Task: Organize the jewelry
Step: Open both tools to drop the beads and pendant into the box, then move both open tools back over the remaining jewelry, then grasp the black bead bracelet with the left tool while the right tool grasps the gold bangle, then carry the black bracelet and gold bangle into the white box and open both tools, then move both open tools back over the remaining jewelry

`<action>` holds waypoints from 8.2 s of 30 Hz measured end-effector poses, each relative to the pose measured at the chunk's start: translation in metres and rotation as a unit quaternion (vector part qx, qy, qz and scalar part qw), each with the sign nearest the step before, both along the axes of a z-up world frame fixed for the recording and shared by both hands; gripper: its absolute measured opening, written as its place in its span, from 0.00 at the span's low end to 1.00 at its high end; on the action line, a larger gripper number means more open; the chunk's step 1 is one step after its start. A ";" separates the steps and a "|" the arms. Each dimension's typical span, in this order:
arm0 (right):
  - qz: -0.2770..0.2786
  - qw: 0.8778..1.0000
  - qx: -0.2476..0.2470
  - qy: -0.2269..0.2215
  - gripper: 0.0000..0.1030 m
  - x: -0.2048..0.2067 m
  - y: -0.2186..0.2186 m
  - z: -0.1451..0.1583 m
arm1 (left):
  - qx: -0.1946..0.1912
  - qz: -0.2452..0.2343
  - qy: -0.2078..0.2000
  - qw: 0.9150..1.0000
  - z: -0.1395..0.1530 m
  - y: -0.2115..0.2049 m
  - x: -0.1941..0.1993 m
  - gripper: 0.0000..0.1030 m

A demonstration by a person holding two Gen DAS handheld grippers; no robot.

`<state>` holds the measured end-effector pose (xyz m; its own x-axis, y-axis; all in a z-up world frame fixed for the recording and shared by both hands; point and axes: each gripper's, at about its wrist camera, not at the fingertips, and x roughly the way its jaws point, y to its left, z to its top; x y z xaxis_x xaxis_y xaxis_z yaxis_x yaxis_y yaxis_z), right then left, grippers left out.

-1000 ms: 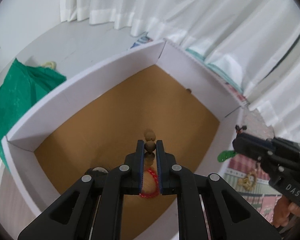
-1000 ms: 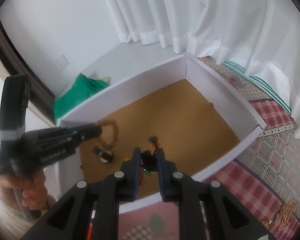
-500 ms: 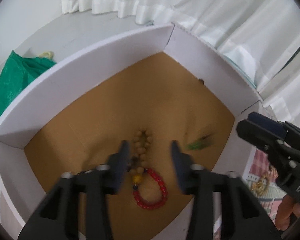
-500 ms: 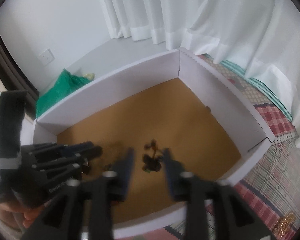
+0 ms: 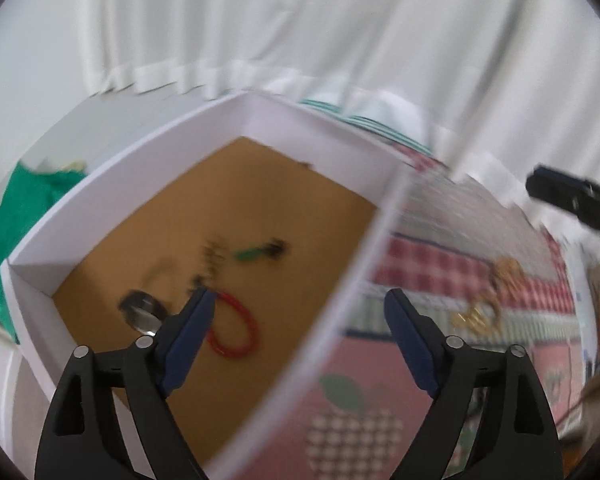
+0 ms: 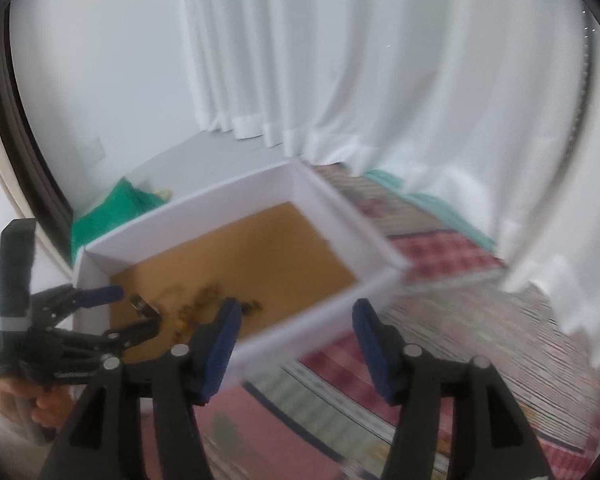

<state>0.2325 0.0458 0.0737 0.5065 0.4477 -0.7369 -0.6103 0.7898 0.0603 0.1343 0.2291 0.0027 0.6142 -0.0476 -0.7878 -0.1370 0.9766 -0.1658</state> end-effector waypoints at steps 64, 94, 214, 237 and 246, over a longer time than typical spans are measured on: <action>-0.246 0.962 0.044 0.108 0.57 -0.231 -0.278 -0.156 | 0.044 -0.163 0.102 0.980 -0.103 -0.231 -0.092 0.90; -0.243 0.960 0.046 0.134 0.57 -0.223 -0.279 -0.169 | 0.005 -0.123 0.132 0.984 -0.117 -0.207 -0.037 0.90; 0.209 0.967 -0.019 0.146 0.30 -0.082 0.174 -0.101 | -0.006 0.160 0.055 0.986 -0.026 0.125 -0.068 0.57; -0.017 0.998 -0.002 0.063 0.44 -0.135 -0.094 -0.071 | 0.084 0.016 -0.055 0.995 0.017 -0.086 -0.069 0.65; -0.109 0.993 0.011 0.055 0.44 -0.173 -0.170 -0.088 | 0.044 -0.055 -0.033 0.997 -0.019 -0.149 -0.081 0.77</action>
